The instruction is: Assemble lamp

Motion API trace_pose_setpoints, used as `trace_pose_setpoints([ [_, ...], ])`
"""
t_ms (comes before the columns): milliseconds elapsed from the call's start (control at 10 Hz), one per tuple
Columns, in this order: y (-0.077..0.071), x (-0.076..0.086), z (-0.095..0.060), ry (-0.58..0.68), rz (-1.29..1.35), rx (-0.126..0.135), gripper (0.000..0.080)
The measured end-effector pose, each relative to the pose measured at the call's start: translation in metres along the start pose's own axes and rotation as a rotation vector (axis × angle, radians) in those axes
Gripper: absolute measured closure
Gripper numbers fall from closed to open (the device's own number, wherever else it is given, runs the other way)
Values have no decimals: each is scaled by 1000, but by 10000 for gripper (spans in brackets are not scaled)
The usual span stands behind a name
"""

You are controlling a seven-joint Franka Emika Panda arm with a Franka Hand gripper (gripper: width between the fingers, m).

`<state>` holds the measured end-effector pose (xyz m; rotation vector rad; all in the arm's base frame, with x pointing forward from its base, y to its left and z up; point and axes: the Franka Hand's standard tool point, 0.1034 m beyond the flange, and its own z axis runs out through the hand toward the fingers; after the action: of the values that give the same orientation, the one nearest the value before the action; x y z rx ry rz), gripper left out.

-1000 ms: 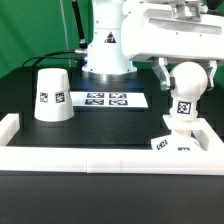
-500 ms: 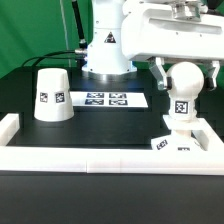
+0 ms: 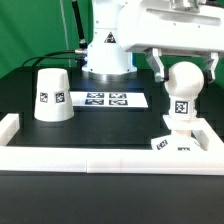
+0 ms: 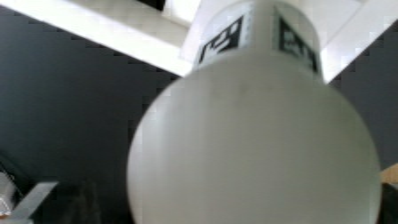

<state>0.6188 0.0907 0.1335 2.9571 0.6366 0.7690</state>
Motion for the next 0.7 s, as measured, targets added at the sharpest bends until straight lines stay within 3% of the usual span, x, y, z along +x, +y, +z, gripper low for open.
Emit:
trace_pose_setpoints([
  [200, 1, 3, -2, -28, 0, 12, 101],
  [300, 0, -3, 2, -54, 8, 21, 101],
  [400, -11, -11, 5, -162, 26, 67, 101],
  [700, -18, -16, 9, -356, 31, 139, 101],
])
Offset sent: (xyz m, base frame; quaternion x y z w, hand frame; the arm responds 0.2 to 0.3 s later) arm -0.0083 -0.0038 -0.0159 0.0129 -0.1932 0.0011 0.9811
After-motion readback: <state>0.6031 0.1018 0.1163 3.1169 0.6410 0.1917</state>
